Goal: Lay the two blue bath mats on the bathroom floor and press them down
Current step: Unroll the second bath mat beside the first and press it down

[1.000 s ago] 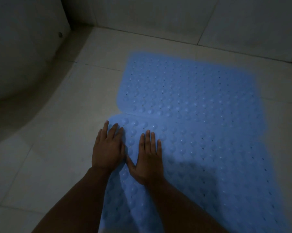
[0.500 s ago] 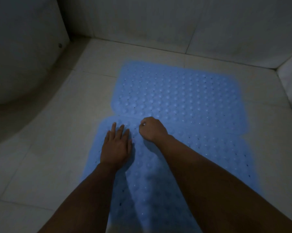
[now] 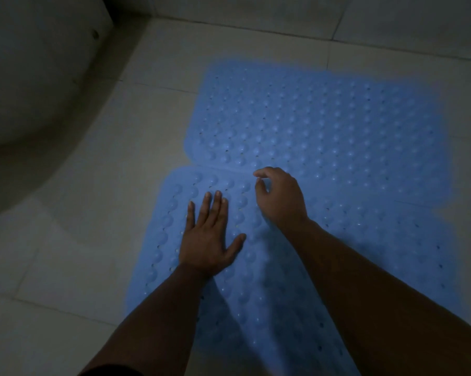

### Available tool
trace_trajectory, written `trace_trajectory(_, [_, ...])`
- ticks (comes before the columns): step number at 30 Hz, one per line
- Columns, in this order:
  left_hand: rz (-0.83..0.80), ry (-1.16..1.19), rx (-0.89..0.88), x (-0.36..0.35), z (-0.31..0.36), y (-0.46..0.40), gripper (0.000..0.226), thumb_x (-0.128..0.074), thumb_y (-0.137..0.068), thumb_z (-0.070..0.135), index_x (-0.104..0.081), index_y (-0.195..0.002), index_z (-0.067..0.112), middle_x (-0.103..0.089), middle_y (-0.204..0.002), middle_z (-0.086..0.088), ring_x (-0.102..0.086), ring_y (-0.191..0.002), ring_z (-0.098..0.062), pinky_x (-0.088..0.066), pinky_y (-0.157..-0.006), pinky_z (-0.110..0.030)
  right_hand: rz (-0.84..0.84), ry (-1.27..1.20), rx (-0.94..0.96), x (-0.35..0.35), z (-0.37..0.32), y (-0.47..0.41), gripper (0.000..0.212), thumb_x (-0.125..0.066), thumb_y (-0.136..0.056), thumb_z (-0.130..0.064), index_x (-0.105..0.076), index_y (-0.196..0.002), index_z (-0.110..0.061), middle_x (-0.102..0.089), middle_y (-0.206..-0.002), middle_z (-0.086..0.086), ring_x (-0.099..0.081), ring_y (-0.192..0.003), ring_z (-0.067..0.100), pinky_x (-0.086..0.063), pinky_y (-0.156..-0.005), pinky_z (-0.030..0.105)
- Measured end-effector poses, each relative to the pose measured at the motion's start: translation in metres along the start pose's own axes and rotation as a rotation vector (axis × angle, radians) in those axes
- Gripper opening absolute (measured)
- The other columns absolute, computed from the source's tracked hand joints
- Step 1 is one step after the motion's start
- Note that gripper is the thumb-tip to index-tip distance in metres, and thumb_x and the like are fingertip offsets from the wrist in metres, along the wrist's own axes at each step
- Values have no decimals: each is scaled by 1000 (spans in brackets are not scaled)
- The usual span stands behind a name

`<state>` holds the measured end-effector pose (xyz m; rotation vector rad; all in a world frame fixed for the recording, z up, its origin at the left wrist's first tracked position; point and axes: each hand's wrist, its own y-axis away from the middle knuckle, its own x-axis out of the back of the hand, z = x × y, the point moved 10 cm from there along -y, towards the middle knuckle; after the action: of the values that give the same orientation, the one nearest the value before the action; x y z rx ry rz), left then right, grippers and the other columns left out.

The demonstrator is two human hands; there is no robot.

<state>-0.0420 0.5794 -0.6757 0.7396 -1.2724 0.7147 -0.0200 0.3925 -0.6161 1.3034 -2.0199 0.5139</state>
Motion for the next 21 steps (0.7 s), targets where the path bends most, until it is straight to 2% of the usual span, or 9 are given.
trace_trajectory(4, [-39, 23, 19, -4, -2, -4, 90, -33, -96, 69, -19, -162, 11, -10, -171, -6, 3, -159, -22, -4, -126, -56, 35, -44, 35, 3, 0, 10, 28, -52, -87, -30, -71, -108, -25, -71, -107, -4, -66, -102, 21, -53, -90, 38])
trace_trajectory(8, [-125, 128, 53, -2, -5, -5, 88, -29, -91, 66, -24, -161, 13, -14, -171, -6, -3, -159, -23, 0, -127, -54, -118, -23, -35, -5, 9, 19, 23, -58, -90, -26, -70, -109, -23, -72, -112, -1, -67, -106, 19, -54, -94, 37])
trace_trajectory(10, [-273, 155, 62, 6, -10, -19, 92, -25, -83, 66, -30, -159, 15, -20, -169, -7, -17, -157, -27, -12, -126, -51, -252, 44, -97, -13, 7, 15, 22, -60, -90, -25, -72, -108, -21, -73, -114, 1, -67, -109, 21, -53, -96, 35])
trace_trajectory(12, [-372, 215, 132, 27, -23, -34, 84, -31, -78, 63, -47, -149, 22, -42, -160, -8, -42, -145, -32, -35, -117, -46, -402, 161, -119, -21, -8, 9, 23, -59, -88, -23, -75, -104, -17, -73, -114, 6, -66, -109, 27, -53, -95, 34])
trace_trajectory(14, [-313, 249, 150, 58, -40, -40, 73, -34, -79, 59, -60, -138, 25, -58, -147, -7, -49, -139, -30, -43, -111, -43, -527, 262, -96, -31, -37, 8, 26, -59, -86, -22, -75, -103, -11, -72, -113, 12, -66, -109, 32, -54, -94, 35])
trace_trajectory(18, [-111, 182, 170, 94, -77, -22, 67, -33, -84, 44, -59, -140, 20, -56, -149, -2, -34, -150, -28, -40, -114, -46, -563, 290, -14, -61, -95, 13, 24, -57, -88, -21, -70, -100, -6, -70, -111, 17, -65, -105, 36, -55, -93, 39])
trace_trajectory(21, [-68, 83, 203, 94, -101, 0, 51, -43, -96, 33, -57, -142, 19, -52, -152, -3, -30, -152, -30, -41, -111, -51, -512, 322, 71, -102, -115, 32, 40, -50, -95, -26, -58, -130, -8, -57, -135, 18, -53, -128, 37, -47, -105, 46])
